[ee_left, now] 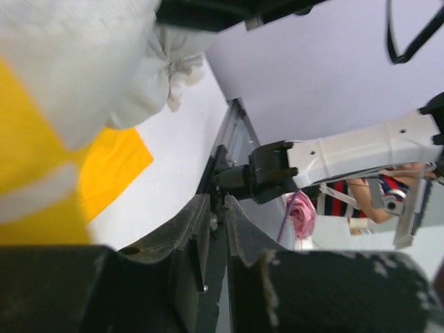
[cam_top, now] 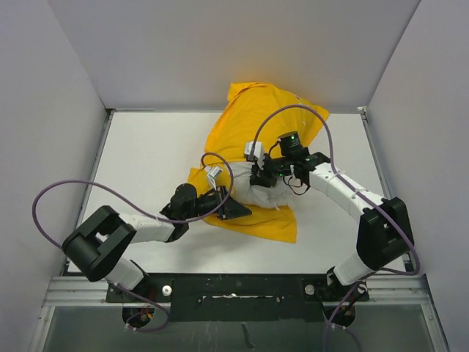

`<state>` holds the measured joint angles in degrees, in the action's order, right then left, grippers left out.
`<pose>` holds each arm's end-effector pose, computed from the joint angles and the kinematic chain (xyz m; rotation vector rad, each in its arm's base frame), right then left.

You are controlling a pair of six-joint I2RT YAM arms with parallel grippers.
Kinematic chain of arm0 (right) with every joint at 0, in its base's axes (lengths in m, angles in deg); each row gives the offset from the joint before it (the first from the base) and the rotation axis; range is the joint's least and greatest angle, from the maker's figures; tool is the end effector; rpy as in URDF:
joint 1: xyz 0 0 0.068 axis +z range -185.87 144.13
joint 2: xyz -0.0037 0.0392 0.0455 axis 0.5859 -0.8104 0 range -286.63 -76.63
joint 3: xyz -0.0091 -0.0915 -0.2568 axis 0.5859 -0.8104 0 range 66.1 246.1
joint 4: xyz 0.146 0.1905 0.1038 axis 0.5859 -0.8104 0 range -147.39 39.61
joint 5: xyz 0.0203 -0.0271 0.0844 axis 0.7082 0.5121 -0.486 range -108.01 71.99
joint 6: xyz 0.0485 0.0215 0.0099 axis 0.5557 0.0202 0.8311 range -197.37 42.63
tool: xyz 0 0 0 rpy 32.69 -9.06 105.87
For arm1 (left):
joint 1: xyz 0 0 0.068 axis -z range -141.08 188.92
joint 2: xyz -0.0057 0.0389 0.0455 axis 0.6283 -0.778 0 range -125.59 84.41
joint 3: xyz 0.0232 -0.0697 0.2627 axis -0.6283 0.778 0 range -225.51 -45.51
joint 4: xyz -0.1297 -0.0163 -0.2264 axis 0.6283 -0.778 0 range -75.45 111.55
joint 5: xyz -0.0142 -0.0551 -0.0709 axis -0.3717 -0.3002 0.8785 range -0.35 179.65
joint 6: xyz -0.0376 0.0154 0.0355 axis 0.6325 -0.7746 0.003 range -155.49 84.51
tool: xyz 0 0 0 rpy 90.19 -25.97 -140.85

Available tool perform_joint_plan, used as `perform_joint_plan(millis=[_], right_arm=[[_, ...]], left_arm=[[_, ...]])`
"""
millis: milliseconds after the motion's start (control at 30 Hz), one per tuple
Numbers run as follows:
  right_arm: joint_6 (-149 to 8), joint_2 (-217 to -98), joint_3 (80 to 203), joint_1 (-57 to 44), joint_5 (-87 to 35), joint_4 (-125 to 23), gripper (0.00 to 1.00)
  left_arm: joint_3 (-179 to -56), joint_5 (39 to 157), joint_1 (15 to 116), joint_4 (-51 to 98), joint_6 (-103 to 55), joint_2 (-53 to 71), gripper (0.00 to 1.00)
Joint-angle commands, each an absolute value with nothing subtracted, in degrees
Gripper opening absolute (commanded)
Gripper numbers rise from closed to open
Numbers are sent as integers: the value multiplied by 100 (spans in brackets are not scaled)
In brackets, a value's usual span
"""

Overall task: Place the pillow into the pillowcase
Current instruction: Stuff the pillow into the pillowcase.

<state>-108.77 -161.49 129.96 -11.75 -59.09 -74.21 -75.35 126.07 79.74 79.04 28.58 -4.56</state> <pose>0.2807 0.1514 0.2735 -1.3329 1.7938 0.7673 0.2094 -0.2089 0.1950 0.2097 1.9605 -1.8238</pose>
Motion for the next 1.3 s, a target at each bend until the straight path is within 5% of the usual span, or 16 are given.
perform_joint_plan(millis=[0,233,400,533,767,1100,1267], right_arm=[[-11675,-16726,13754,-579,-5485,-7230,2],[-11575,-16925,13907,-474,-6013,-7466,3],[-11161,-17007,14034,-311,-6411,-7361,3],[-10830,-17415,14586,-176,-6450,-7493,3],[-10813,-18026,15499,-106,-6226,-7938,3],[-10750,-17865,15232,-36,-6280,-7747,3],[-10676,-17749,15308,-64,-6172,-7755,3]], left_arm=[[-6976,11553,8002,6951,2014,577,17],[-6539,9353,8320,3387,907,3734,51],[-6247,8831,8444,2613,1408,5144,59],[-6138,8091,8799,2765,1931,4660,63],[-6425,6388,9423,3902,1652,2615,92],[-6591,7353,8250,6144,1659,788,84],[-6831,7487,8131,6529,2079,-33,68]])
